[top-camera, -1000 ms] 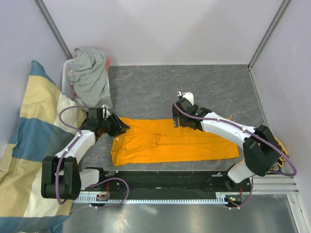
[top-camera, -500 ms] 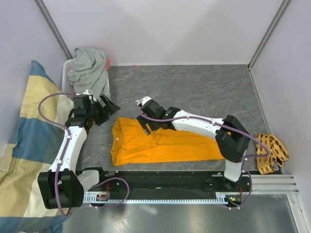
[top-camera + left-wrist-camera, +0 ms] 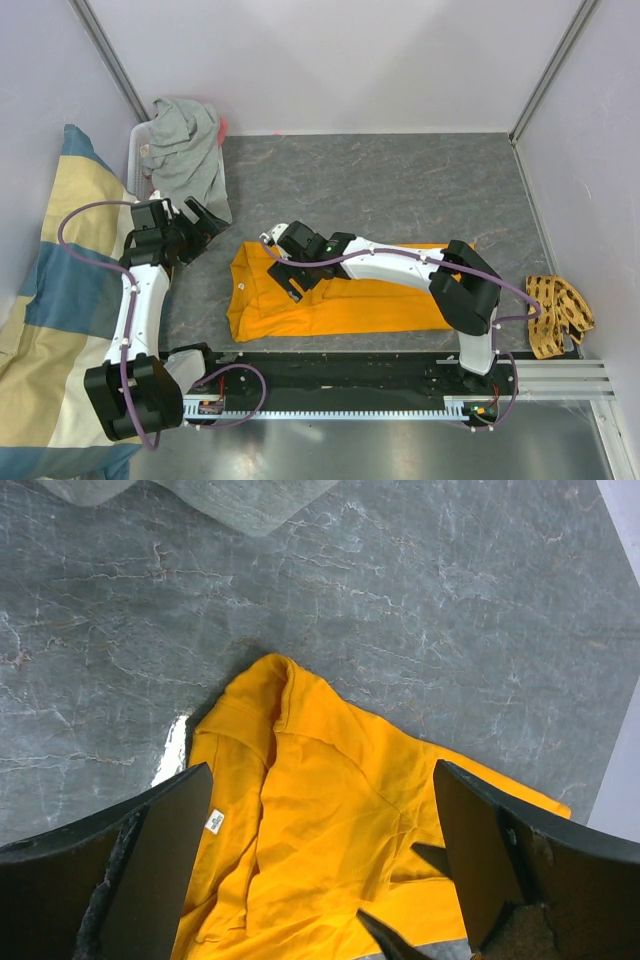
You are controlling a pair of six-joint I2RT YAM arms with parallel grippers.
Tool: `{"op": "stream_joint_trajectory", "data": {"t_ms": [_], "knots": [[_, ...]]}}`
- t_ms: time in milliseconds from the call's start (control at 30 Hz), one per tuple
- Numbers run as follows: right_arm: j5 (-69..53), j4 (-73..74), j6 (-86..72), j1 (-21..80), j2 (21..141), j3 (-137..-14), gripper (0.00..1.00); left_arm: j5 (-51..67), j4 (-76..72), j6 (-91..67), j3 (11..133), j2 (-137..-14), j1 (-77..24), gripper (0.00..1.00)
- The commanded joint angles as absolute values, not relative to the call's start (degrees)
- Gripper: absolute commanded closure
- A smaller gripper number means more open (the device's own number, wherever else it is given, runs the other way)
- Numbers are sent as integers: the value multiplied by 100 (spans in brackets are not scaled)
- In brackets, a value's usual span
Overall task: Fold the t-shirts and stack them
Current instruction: Fold the tshirt
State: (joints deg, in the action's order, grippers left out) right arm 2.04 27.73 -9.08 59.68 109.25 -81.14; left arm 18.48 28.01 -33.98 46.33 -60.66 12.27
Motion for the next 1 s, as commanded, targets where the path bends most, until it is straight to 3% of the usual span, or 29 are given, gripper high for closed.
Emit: {"op": "stream_joint_trajectory", "data": {"t_ms": [0, 467, 967], "knots": [[-614, 2593, -660, 6047, 10907, -8077, 15, 1898, 2786, -3261, 4667, -5933, 1292, 0], [-809, 2452, -545, 5924, 12357, -9008, 15, 1899, 2848, -3243, 4605, -5854, 1336, 0], [-44, 2320, -2003, 4316, 13341, -10151, 12, 1907, 2927, -3226, 4623, -5880, 1336, 0]]}}
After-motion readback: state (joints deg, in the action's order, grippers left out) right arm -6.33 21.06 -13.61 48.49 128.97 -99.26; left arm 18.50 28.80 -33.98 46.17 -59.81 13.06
